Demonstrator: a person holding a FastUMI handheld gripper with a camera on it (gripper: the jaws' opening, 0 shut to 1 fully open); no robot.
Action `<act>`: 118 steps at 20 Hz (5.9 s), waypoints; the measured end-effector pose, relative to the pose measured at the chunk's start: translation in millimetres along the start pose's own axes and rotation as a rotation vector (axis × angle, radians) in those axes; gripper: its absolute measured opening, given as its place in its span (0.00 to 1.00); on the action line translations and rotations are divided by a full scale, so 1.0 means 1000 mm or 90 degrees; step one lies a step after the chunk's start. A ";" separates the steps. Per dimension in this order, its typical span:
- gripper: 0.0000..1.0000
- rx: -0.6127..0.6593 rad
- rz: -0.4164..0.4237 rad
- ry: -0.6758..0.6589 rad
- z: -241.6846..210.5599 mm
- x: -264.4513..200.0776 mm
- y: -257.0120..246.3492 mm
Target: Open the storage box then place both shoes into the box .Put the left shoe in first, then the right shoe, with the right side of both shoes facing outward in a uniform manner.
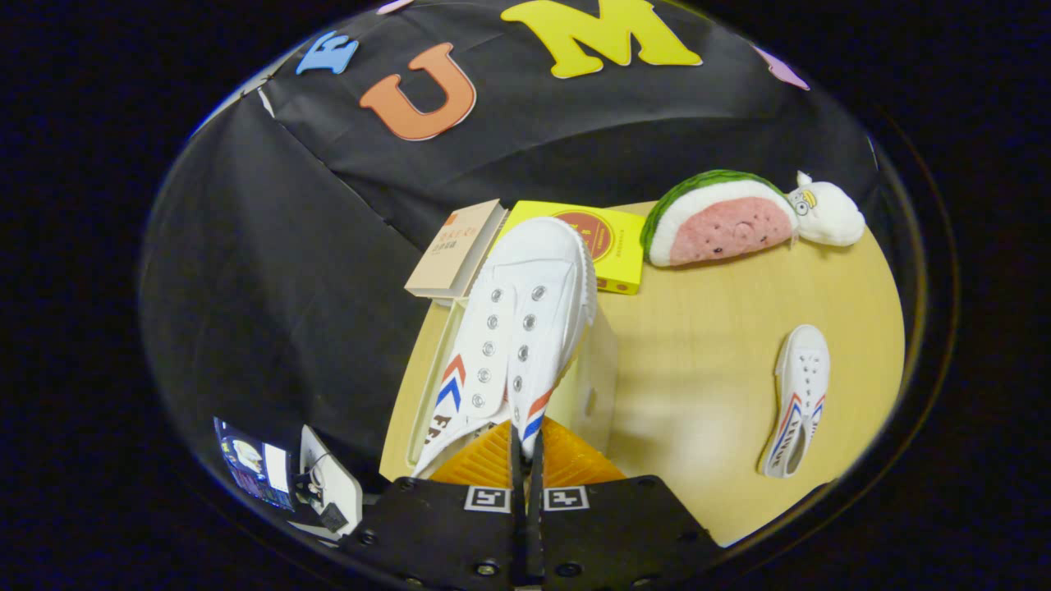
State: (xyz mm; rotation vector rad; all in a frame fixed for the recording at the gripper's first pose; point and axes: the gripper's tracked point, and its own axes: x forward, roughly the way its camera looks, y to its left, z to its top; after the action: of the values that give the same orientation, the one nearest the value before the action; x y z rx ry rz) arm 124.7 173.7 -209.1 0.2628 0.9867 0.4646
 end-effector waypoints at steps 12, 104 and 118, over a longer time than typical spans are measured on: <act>0.00 -0.014 -0.093 0.060 -0.051 0.138 0.031; 0.00 0.091 -0.075 -0.002 -0.052 -0.088 -0.348; 0.00 0.069 -0.206 -0.037 -0.056 -0.091 -0.358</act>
State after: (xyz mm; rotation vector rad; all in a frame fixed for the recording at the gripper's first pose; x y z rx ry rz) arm 126.8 -182.9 -321.3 0.2073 0.9773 0.1077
